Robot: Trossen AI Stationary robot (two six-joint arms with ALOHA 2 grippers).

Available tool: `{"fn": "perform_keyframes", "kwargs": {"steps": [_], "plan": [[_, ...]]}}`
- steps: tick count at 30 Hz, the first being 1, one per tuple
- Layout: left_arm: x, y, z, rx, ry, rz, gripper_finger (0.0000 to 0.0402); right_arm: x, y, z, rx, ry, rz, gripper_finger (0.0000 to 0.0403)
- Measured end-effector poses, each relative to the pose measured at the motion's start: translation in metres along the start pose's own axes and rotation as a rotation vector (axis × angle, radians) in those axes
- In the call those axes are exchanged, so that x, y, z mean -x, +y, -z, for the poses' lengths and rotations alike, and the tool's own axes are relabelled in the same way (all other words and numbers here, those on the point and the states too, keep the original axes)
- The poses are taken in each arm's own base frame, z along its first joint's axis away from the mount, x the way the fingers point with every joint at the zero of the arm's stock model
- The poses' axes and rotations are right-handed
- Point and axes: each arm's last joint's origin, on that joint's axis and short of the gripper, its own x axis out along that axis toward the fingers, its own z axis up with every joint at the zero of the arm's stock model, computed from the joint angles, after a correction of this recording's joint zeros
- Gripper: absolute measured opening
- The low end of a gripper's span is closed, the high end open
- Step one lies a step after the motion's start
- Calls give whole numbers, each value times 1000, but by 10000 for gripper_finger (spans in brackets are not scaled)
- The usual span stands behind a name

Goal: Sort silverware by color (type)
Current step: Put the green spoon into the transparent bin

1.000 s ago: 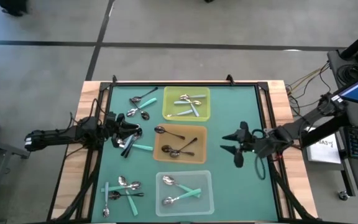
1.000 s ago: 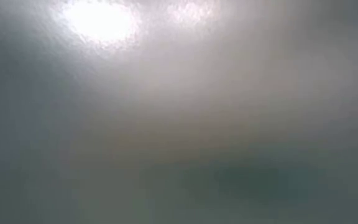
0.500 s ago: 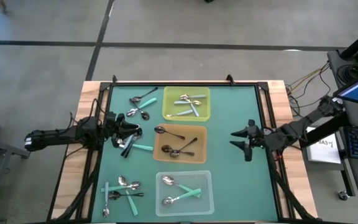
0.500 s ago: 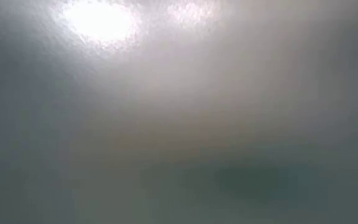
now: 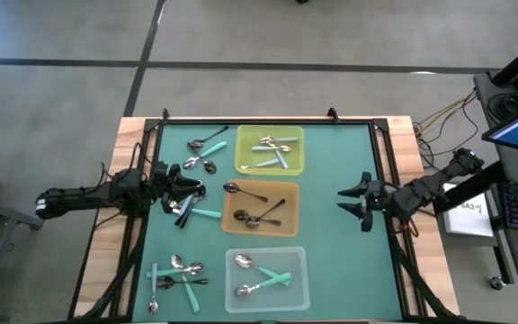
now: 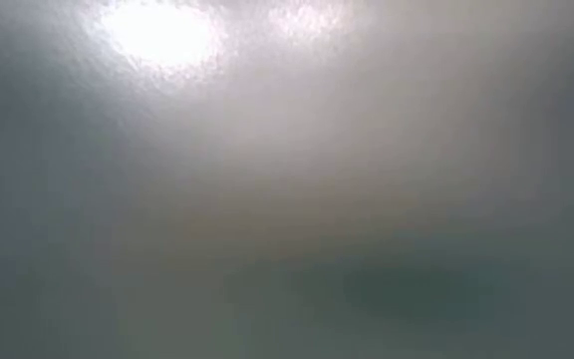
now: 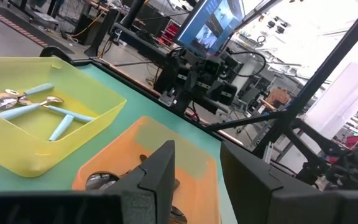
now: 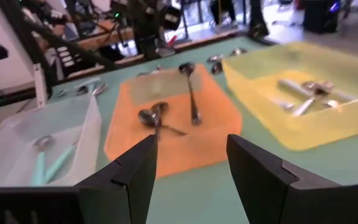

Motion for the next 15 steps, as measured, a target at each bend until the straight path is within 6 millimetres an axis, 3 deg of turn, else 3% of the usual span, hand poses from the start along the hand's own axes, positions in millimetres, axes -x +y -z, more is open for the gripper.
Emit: {"fn": "perform_keyframes", "kwargs": {"steps": [15], "plan": [[0,0,0,0,0,0,111,-1,0,1,158,13,17,182]]}}
